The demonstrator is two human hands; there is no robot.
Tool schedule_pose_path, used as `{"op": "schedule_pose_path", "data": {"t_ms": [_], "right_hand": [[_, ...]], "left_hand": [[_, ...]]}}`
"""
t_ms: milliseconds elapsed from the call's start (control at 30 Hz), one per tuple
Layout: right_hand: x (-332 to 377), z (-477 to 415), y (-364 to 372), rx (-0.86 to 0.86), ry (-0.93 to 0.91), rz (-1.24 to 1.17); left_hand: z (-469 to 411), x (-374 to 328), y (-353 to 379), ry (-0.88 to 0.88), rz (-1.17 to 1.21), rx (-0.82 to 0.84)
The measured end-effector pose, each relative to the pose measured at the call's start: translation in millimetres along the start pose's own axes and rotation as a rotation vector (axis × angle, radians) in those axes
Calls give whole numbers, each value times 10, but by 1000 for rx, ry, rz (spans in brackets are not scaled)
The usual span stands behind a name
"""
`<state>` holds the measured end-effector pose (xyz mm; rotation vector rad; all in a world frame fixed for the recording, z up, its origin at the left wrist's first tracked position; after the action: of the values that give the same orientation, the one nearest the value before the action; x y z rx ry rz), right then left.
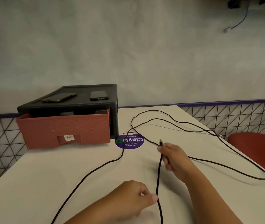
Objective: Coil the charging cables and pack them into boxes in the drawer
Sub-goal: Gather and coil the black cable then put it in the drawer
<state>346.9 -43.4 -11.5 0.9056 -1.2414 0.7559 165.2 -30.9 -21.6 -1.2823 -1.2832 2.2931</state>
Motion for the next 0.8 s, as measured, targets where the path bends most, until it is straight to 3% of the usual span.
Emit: {"op": "schedule_pose_path", "data": {"t_ms": [100, 167, 333, 467, 600, 800], "right_hand": [[51, -23, -71, -160, -139, -213], [100, 2, -56, -155, -235, -276], [173, 109, 192, 148, -398, -218], [141, 187, 386, 336, -416, -35], [5, 172, 481, 516, -340, 179], [-44, 90, 456, 449, -369, 537]], "left_hand": [[19, -82, 79, -96, 180, 110], [16, -148, 105, -153, 437, 171], [-201, -144, -16, -234, 1095, 228], [-408, -35, -286, -166, 1290, 98], [-454, 35, -412, -86, 1280, 52], [-509, 246, -504, -16, 1596, -255]]}}
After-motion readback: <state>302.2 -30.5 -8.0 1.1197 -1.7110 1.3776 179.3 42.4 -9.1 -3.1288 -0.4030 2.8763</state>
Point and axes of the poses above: each hand's wrist, its own z-axis away from the middle knuckle, its own y-axis out of the palm, x = y × z, the point moved 3 cm from there along -z, towards the middle knuckle, and after that the axes turned 10 degrees about -z, right-handed, at the moved point
